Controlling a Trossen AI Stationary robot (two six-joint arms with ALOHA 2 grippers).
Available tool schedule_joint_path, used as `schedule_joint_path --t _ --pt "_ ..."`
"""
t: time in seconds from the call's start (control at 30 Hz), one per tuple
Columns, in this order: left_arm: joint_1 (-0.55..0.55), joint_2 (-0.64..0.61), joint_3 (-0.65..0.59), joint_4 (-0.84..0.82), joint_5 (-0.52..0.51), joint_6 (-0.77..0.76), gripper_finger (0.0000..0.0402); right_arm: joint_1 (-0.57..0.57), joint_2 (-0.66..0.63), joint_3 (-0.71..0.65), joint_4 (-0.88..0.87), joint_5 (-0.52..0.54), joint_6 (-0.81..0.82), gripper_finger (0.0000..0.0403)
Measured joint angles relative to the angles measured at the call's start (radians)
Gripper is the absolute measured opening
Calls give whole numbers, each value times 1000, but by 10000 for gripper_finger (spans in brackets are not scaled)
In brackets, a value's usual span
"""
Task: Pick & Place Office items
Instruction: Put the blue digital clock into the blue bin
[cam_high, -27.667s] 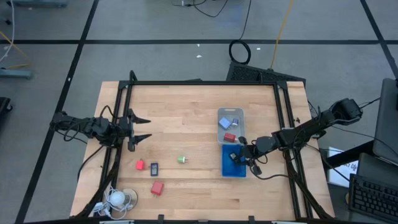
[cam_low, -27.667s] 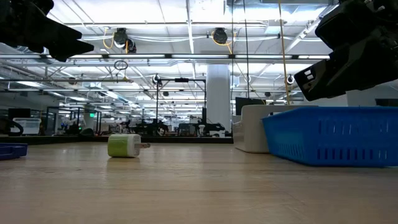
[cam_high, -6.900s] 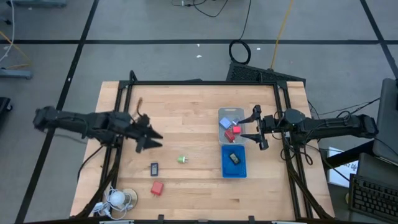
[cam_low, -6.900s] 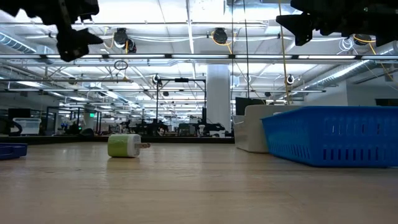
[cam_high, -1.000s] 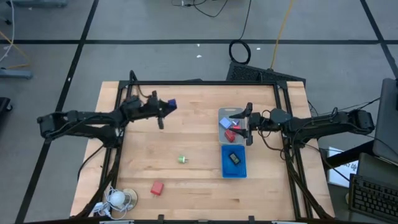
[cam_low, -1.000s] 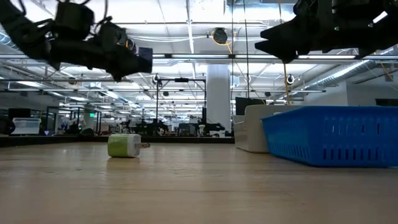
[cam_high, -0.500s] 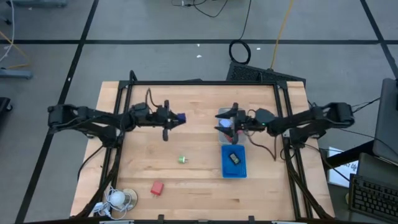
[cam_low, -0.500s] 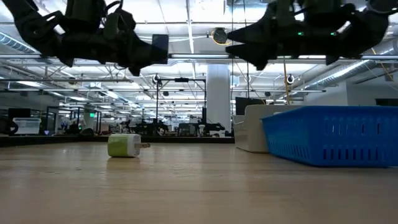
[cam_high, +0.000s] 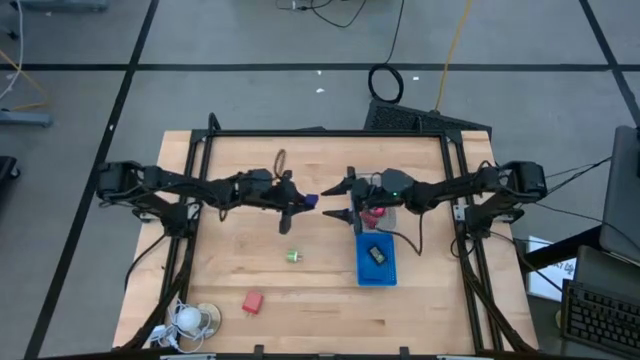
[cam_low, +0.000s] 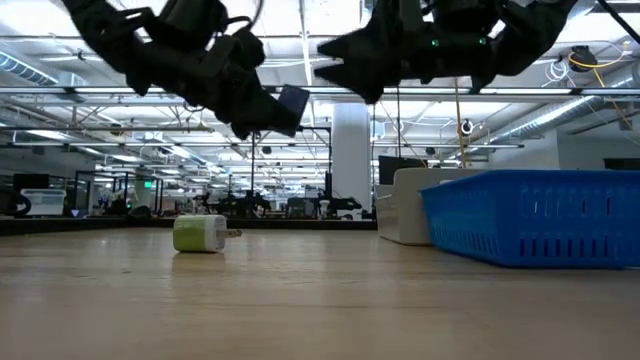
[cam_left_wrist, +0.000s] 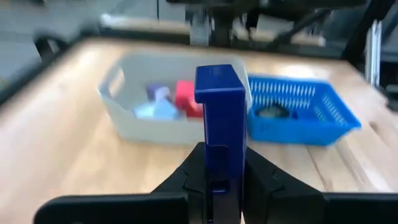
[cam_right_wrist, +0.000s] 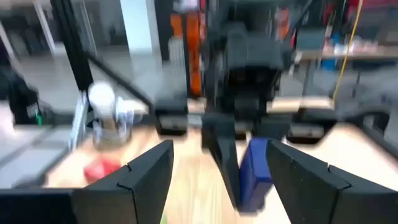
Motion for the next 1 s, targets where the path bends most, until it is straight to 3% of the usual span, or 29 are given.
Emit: schedule_joint_path --t 0.23,0.37,0.77,1.0 --pt "-72 10 175 -455 -127 -57 53 7 0 21 -128 0 -19 247" --pt "-143 10 243 -607 -207 -65 57 10 1 20 -139 0 -23 247" --pt "-215 30 283 -582 -226 -37 61 65 2 41 -160 0 -34 247" --pt "-202 69 283 -562 -225 -36 50 89 98 130 -207 57 -66 247"
